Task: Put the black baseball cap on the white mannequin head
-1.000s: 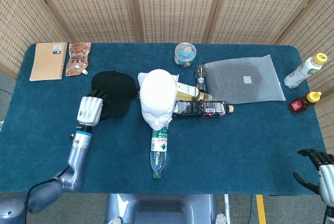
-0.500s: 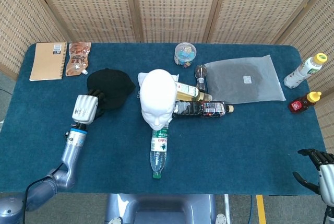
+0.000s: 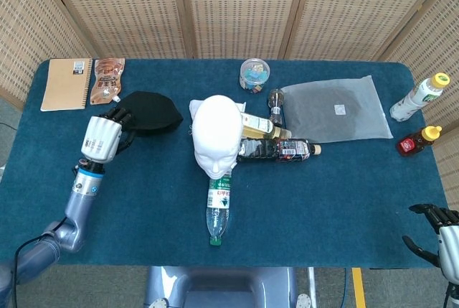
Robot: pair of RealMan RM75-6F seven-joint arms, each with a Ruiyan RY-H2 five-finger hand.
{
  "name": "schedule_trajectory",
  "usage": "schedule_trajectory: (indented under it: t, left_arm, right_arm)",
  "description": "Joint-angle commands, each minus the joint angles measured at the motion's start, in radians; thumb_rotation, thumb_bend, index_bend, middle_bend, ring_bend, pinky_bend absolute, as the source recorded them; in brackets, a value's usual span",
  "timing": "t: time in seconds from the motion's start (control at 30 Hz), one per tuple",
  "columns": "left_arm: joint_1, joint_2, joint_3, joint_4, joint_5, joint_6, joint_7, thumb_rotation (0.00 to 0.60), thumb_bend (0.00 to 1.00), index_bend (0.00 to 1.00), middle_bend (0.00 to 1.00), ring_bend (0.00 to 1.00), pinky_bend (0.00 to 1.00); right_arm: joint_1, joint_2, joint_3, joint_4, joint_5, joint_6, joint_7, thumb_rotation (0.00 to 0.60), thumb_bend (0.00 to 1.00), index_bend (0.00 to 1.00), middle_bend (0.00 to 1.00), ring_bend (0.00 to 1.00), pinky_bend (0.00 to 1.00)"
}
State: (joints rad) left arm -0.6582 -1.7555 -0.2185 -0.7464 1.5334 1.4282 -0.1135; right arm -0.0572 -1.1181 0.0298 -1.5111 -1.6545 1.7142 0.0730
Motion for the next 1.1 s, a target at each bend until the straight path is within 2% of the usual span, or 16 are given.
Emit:
schedule_trajectory:
  t: [0.03,0.37,0.67,0.77,1.1]
  left_arm:
    - [-0.014,0.044,-0.003,-0.040,0.022,0.032,0.028,0.600,0.60,0.70,0.47,0.41,0.72]
    - [-0.066,0.179,-0.040,-0.215,0.061,0.084,0.148,0.600,0.60,0.71,0.47,0.42,0.72]
    - [-0.139,0.249,-0.097,-0.294,0.069,0.075,0.241,0.600,0.61,0.71,0.47,0.42,0.71]
    - [-0.202,0.248,-0.139,-0.293,0.055,0.040,0.277,0.600,0.61,0.71,0.47,0.42,0.71]
    - [-0.312,0.178,-0.163,-0.263,0.039,-0.003,0.317,0.600,0.60,0.71,0.47,0.42,0.70]
  right_arm:
    - [0.000,-0.001,0.000,0.000,-0.001,0.000,0.001,0.600,0.16,0.37,0.42,0.44,0.41]
    - [0.005,-0.005,-0.001,0.001,-0.005,-0.006,0.005,0.600,0.16,0.37,0.42,0.44,0.41]
    - [0.006,-0.004,0.001,0.004,-0.005,-0.005,0.013,0.600,0.16,0.37,0.42,0.44,0.41]
    - [0.006,-0.005,0.000,0.007,-0.004,-0.006,0.017,0.600,0.16,0.37,0.42,0.44,0.41]
    - [0.009,-0.012,-0.009,0.013,-0.005,-0.023,0.025,0.600,0.16,0.37,0.42,0.44,0.41]
